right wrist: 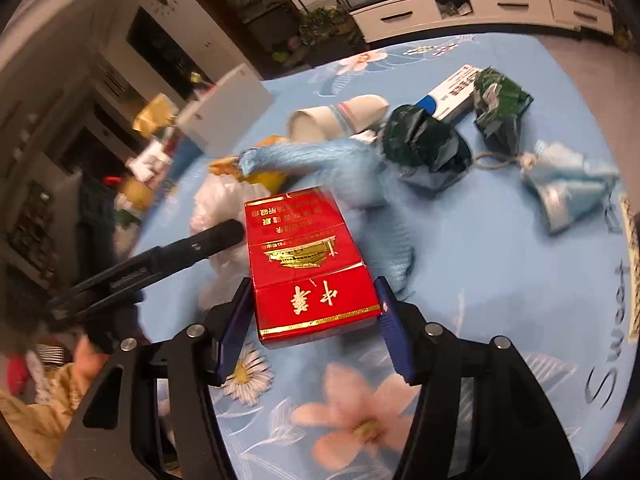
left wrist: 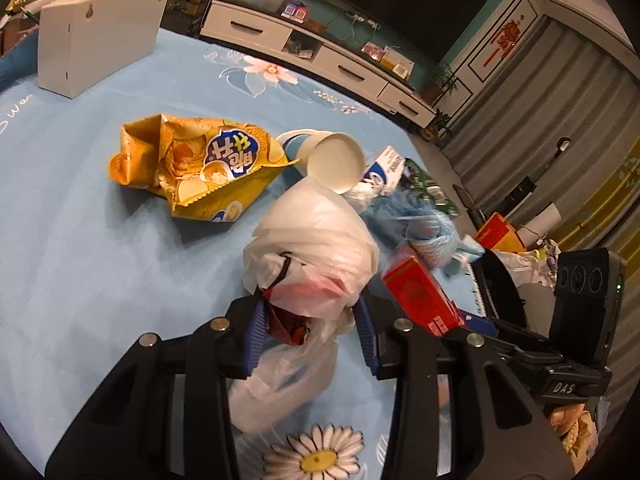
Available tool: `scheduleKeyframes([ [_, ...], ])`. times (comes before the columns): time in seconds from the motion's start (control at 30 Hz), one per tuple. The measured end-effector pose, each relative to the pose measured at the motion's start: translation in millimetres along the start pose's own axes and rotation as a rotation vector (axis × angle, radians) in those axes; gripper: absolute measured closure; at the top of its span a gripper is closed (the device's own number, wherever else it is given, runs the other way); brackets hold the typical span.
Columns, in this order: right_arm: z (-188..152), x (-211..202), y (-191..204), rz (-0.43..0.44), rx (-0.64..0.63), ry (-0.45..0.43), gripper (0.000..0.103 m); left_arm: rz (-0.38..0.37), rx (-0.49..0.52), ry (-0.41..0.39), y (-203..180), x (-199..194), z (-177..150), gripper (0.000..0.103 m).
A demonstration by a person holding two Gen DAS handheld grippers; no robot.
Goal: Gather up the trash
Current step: 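Grasp the red cigarette box with the right tool while the left tool grasps the white plastic bag, then carry both items over the black bin and open both tools to drop them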
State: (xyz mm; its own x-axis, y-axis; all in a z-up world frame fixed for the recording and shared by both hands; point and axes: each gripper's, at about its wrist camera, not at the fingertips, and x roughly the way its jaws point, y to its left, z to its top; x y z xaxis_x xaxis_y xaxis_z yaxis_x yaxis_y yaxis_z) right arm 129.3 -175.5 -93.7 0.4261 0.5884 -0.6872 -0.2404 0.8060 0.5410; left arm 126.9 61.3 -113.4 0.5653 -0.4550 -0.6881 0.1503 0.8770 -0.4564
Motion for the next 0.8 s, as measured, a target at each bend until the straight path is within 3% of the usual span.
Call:
scheduleKeyframes([
  [0.33, -28.1, -57.3, 26.7, 0.002, -0.018, -0.112, 0.043, -0.037, 0.070, -0.048, -31.3, -46.7, -13.6, 0.063],
  [0.8, -55.9, -148.7, -15.6, -0.117, 0.093, -0.315, 0.043, -0.112, 0.237, -0.030, -116.1, -47.6, -21.1, 0.063],
])
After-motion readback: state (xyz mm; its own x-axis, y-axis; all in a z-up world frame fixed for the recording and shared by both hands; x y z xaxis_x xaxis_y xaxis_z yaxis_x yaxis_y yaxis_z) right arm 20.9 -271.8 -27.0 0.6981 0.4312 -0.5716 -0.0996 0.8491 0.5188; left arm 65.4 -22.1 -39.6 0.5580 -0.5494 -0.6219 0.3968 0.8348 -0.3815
